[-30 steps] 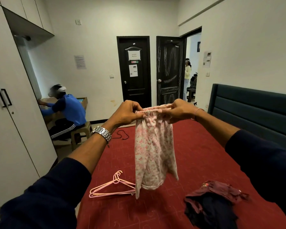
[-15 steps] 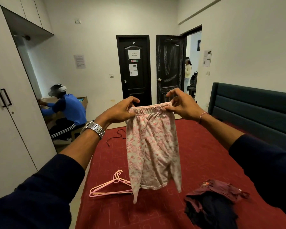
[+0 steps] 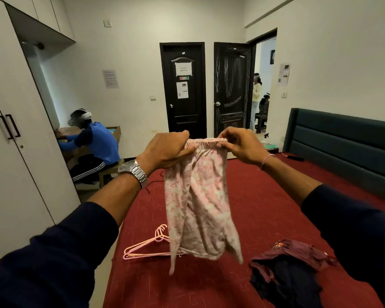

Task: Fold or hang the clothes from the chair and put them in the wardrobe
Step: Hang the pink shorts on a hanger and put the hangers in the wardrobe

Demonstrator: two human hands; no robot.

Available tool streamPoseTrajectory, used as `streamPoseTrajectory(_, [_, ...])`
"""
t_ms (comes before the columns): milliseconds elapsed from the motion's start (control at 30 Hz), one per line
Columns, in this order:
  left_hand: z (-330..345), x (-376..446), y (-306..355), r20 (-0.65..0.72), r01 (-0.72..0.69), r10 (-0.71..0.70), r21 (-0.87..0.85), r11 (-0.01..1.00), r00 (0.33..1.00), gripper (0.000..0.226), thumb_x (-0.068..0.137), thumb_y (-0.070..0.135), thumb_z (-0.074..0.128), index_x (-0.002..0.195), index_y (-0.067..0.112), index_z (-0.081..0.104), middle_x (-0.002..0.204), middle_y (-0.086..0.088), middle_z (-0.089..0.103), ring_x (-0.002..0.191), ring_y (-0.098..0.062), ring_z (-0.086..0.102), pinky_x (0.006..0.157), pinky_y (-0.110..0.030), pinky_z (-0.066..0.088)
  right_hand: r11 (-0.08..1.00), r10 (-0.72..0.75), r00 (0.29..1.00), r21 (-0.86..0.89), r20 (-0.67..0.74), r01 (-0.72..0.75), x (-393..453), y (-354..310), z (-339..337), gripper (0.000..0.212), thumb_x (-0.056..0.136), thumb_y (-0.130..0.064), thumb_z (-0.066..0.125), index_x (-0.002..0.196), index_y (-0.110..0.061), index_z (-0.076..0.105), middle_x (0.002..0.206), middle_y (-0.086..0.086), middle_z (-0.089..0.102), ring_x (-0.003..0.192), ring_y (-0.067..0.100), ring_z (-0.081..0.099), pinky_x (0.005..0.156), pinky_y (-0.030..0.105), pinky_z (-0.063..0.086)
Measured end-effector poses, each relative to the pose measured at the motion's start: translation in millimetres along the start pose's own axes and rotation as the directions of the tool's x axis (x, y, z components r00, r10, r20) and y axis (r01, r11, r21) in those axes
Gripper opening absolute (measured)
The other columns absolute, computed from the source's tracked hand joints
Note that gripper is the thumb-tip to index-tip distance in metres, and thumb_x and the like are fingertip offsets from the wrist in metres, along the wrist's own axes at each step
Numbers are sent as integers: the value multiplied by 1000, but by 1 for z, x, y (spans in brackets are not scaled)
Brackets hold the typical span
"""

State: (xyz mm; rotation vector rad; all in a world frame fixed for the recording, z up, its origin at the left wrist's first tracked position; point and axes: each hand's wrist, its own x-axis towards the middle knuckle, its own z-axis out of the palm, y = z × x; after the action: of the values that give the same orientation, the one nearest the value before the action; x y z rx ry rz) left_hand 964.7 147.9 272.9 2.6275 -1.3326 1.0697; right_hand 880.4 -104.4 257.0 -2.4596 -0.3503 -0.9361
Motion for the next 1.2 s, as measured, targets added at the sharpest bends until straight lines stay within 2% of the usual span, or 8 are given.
streamPoseTrajectory(67, [0, 3, -2, -44, -48, 53, 115, 992, 998, 62, 97, 67, 15, 95, 15, 49, 78, -2, 58, 61, -21, 54, 50, -38, 46, 979, -57, 995, -200, -84, 39, 0, 1, 2, 17, 95, -35, 66, 109, -25, 64, 94, -7, 67, 83, 17, 59, 65, 41, 53])
streamPoseTrajectory(233, [6, -2, -7, 3, -338, 344, 193, 921, 939, 54, 102, 61, 19, 95, 15, 46, 78, -2, 54, 62, -18, 51, 48, -37, 49, 994, 96, 975, 41, 203, -106, 2, -5, -2, 14, 96, -19, 67, 102, -6, 63, 93, 9, 72, 60, 20, 73, 51, 31, 59])
streamPoseTrajectory(433, [-7, -2, -19, -57, -241, 255, 182, 953, 965, 53, 99, 64, 18, 91, 17, 41, 73, 6, 41, 57, -14, 43, 44, -33, 38, 975, 169, 986, 144, 8, -169, 9, -17, 9, 11, 95, -13, 65, 105, -9, 66, 94, -5, 68, 86, 14, 69, 75, 30, 58])
streamPoseTrajectory(567, [-9, -9, -31, -61, -215, 226, 156, 964, 972, 53, 100, 66, 16, 92, 18, 39, 74, 5, 46, 57, -14, 47, 45, -34, 46, 928, 175, 979, 315, 109, -201, 12, -24, 8, 10, 95, -13, 67, 105, -12, 63, 93, 2, 72, 80, 13, 73, 69, 21, 58])
streamPoseTrajectory(667, [-4, -16, -33, -71, -207, 219, 146, 967, 973, 62, 98, 69, 11, 94, 16, 42, 74, 5, 47, 57, -15, 48, 47, -37, 49, 893, 185, 972, 387, 146, -228, 11, -18, 16, 18, 97, -16, 66, 114, -13, 60, 97, 6, 74, 82, 16, 75, 78, 34, 61])
streamPoseTrajectory(933, [9, -26, -26, 50, 20, -1, -385, 923, 999, 59, 83, 74, 49, 102, 22, 69, 89, 8, 68, 78, -13, 63, 70, -42, 55, 806, 302, 921, 449, 245, -384, -15, -6, 43, 42, 80, -34, 82, 114, -14, 69, 105, 2, 74, 94, 14, 71, 78, 29, 59])
streamPoseTrajectory(1067, [27, -39, -13, 205, 116, -17, -484, 867, 979, 60, 80, 73, 53, 104, 22, 73, 94, 8, 71, 83, -11, 65, 74, -43, 54, 699, 346, 876, 531, 336, -479, -36, -2, 56, 29, 85, -17, 77, 108, -1, 68, 97, 16, 74, 75, 15, 70, 59, 22, 56])
streamPoseTrajectory(1200, [51, -47, 11, 339, 202, 7, -578, 791, 941, 41, 84, 61, 68, 97, 23, 75, 89, 10, 72, 81, -7, 66, 70, -39, 54, 560, 409, 802, 574, 436, -597, -65, 13, 53, 36, 81, -13, 78, 108, 6, 64, 88, 19, 73, 69, 18, 71, 64, 26, 61])
